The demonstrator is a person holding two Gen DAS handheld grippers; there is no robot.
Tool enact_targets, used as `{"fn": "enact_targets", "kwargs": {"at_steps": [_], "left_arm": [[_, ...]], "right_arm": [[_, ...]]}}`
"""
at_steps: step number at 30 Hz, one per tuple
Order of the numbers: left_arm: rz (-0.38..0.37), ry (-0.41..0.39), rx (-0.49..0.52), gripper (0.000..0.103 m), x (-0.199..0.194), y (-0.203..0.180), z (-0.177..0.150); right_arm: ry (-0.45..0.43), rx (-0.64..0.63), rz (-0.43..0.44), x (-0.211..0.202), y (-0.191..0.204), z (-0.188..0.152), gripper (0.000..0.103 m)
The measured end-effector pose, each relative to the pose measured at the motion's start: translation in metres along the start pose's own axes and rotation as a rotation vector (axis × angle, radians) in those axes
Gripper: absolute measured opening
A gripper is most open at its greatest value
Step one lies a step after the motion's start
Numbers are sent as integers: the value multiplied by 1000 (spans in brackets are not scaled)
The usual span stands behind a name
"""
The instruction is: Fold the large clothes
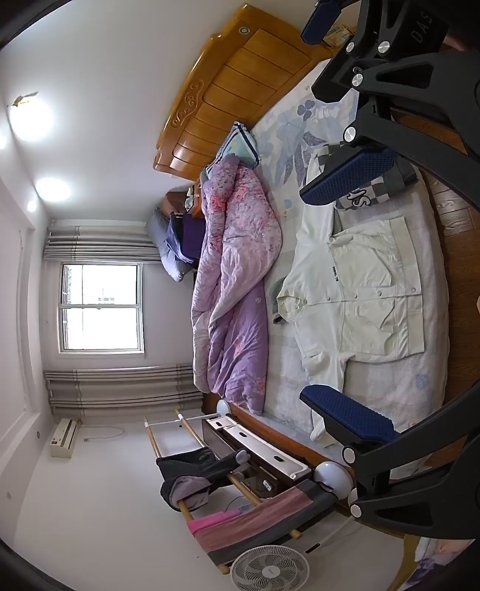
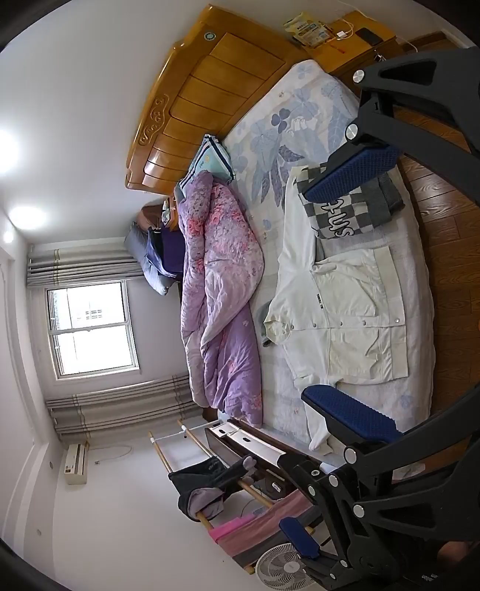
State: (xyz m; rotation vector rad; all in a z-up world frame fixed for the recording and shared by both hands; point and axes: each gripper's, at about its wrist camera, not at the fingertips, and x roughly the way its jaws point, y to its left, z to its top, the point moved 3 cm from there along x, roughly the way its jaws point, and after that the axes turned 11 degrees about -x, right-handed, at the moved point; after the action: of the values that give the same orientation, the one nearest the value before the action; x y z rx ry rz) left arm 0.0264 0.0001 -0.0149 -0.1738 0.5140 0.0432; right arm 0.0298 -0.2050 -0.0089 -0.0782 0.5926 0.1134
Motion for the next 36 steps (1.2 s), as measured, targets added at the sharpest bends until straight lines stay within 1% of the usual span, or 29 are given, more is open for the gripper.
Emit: {"fn": "enact_targets", "kwargs": {"at_steps": [12, 14, 17, 19, 20, 22, 29, 36], "left_arm": [[-7, 4, -6, 98, -4, 1, 1], [-8, 4, -5, 98, -3, -1, -1], [-9, 6, -9, 98, 0, -2, -2], [-9, 7, -9, 98, 0, -3, -3], [-11, 9, -8, 98, 7, -9, -9], [-12, 10, -7, 98, 7, -10, -12], [-19, 14, -6, 98, 17, -9, -11], [-41, 24, -4, 98, 15, 1, -12]], "right_arm": [[-4, -3, -10, -5, -4, 0, 95], [-1, 4, -11, 4, -10, -5, 95], [0, -1, -14, 0, -9, -8, 95], [4, 1, -22, 0, -2, -2, 95], [5, 2, -24, 0, -2, -2, 95], [5, 2, -26, 0, 0, -2, 95], [7, 0, -36, -1, 2, -3, 95], [16, 3, -57, -4, 16, -4, 95]]}}
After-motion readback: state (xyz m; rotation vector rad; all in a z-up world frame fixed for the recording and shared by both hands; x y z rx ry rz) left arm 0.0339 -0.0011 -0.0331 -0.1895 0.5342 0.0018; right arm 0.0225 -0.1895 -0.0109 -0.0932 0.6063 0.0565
